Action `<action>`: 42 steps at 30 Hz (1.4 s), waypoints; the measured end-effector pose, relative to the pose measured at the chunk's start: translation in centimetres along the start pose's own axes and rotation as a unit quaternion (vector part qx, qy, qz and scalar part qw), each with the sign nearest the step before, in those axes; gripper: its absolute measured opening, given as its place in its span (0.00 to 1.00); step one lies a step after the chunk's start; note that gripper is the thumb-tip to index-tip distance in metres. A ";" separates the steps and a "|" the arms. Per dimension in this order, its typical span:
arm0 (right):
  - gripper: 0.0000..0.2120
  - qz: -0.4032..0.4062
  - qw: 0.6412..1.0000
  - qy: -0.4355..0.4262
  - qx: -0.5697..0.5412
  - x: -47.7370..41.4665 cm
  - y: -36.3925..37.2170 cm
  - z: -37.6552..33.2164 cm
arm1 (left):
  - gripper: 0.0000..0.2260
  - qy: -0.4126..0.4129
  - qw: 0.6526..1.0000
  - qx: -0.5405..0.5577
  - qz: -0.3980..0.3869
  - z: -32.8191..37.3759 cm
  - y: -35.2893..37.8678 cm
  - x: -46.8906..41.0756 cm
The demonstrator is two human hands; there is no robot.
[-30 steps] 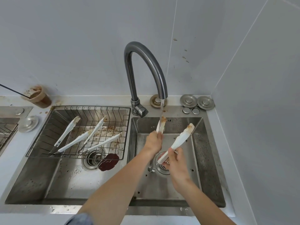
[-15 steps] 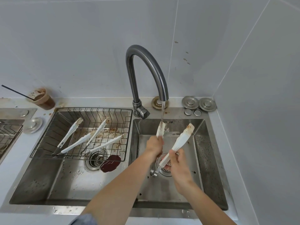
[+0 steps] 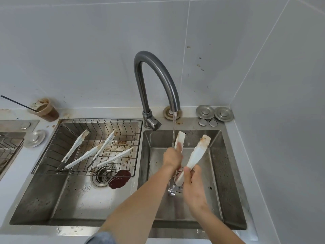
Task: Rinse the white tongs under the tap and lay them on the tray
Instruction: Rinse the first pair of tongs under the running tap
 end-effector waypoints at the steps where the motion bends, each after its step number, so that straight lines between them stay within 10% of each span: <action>1: 0.06 0.002 1.000 0.004 -0.005 0.0 -0.3 0.2 | 0.26 0.002 0.999 0.039 -0.007 -0.1 -0.2 0.3; 15: 0.10 -0.041 0.980 0.125 -0.148 0.9 -0.5 2.2 | 0.31 0.018 0.995 0.052 0.078 -0.2 -3.1 3.4; 28: 0.09 -0.027 0.945 0.193 -0.261 0.7 -2.6 1.7 | 0.16 -0.149 0.956 0.244 -0.064 0.5 -3.1 3.9; 42: 0.09 -0.039 0.957 0.192 -0.216 0.7 -1.9 0.3 | 0.28 -0.222 0.948 0.192 -0.127 1.3 -4.0 3.2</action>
Point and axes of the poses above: each hand's wrist, its own x-axis away from the middle knuckle, its own y-axis out of the palm, z = x × y, the point moved 1 cm from there along -x, towards the middle knuckle, and after that the axes turned 13 degrees about z, right-handed, at the moved point
